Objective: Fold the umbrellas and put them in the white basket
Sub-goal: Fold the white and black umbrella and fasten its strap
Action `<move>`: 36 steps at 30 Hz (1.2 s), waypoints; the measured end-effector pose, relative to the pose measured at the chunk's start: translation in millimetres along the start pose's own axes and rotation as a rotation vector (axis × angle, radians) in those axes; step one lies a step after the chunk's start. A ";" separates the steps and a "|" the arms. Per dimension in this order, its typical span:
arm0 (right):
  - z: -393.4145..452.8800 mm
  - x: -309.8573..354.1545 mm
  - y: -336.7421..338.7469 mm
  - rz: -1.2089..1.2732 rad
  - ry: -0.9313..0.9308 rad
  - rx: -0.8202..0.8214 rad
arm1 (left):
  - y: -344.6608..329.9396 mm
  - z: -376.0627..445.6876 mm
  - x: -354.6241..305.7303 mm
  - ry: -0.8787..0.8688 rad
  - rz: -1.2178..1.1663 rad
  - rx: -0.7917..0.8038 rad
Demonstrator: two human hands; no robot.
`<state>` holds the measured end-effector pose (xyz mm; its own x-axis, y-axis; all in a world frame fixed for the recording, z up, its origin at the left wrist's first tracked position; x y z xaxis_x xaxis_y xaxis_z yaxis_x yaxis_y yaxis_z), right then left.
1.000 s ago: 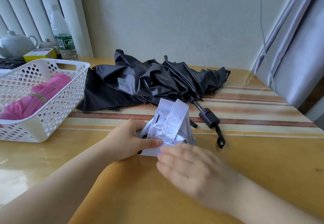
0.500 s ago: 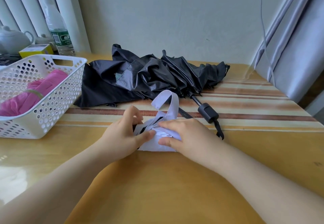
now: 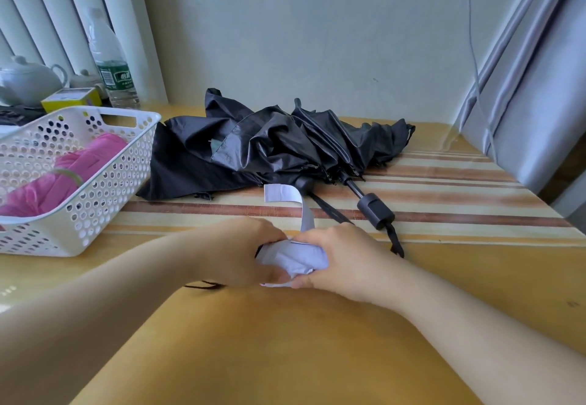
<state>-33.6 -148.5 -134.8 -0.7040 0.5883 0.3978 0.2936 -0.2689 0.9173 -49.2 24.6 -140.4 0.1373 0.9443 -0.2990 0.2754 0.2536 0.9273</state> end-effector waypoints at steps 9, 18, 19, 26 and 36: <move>-14.9 10.6 -9.7 -0.047 0.045 -0.016 | -42.9 -31.6 1.4 -0.304 0.164 -0.695; -8.9 10.5 -5.8 -0.249 0.160 -0.122 | -35.3 -30.4 -1.6 -0.340 0.299 -0.853; -7.1 7.0 -8.7 -0.337 0.219 -0.170 | -29.2 -26.6 -4.1 -0.287 0.285 -0.785; -6.2 2.5 -13.1 -0.574 0.390 -0.353 | -14.1 -15.7 1.6 -0.115 0.190 -0.517; -4.5 -4.1 16.5 0.156 0.023 0.239 | -13.5 -20.4 -1.7 -0.363 0.473 -0.744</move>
<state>-28.8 -158.8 -121.4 -0.6519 0.5359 0.5365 0.5415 -0.1662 0.8241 -72.5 23.9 -147.8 0.4006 0.8922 0.2085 -0.5431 0.0480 0.8383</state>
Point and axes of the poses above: each hand's wrist, its own z-axis towards the middle knuckle, its own y-axis out of the back of the hand, x = y × z, the point moved 2 cm from there along z, towards the middle knuckle, and after that the axes turned 12 degrees about y, right-handed, at the moved point
